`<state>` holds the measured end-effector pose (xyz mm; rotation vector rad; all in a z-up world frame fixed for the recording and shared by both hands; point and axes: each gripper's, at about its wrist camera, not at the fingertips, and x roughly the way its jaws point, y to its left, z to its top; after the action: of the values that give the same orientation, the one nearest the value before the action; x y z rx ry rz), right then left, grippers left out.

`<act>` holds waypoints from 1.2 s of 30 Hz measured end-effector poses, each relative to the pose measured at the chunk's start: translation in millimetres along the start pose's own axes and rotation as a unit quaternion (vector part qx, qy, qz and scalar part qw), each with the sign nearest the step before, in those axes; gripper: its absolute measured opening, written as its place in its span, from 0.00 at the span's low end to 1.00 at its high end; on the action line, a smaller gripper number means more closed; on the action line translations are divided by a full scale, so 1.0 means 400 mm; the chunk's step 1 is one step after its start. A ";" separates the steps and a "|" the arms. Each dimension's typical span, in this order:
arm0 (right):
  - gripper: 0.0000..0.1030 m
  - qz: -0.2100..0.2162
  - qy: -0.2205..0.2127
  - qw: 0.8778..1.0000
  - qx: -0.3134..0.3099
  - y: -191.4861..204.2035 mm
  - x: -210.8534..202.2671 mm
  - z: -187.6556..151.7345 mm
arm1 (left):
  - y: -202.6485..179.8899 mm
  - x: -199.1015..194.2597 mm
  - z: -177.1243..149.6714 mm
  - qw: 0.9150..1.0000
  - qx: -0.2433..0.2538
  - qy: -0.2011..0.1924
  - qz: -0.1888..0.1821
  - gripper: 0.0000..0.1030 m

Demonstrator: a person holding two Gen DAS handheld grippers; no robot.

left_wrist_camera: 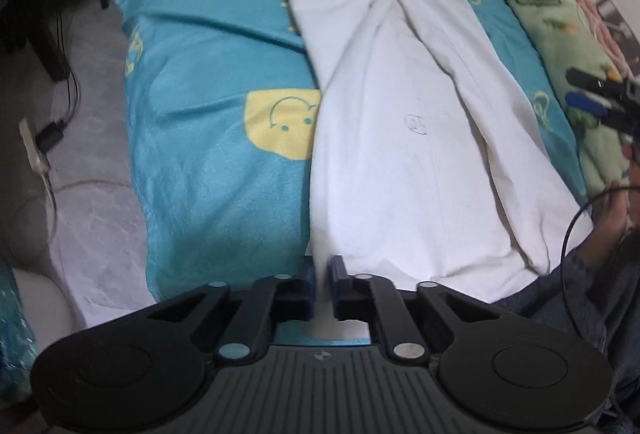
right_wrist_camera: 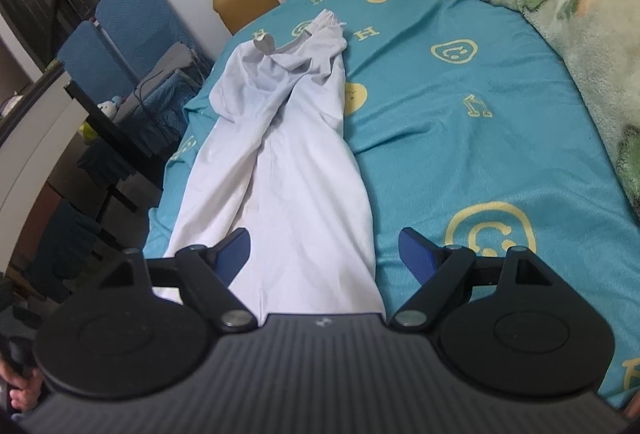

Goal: Fold clothes

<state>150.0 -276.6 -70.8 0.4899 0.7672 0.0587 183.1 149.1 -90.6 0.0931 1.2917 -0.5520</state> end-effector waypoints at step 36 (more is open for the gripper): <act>0.80 0.056 -0.105 0.993 -0.009 -0.028 -0.158 0.052 | -0.529 -0.022 0.055 0.977 0.055 -0.186 0.085 0.62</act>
<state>117.0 -309.1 -22.0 0.5132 0.5321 0.1171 108.6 -39.6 -26.1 0.1818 0.8798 -0.4678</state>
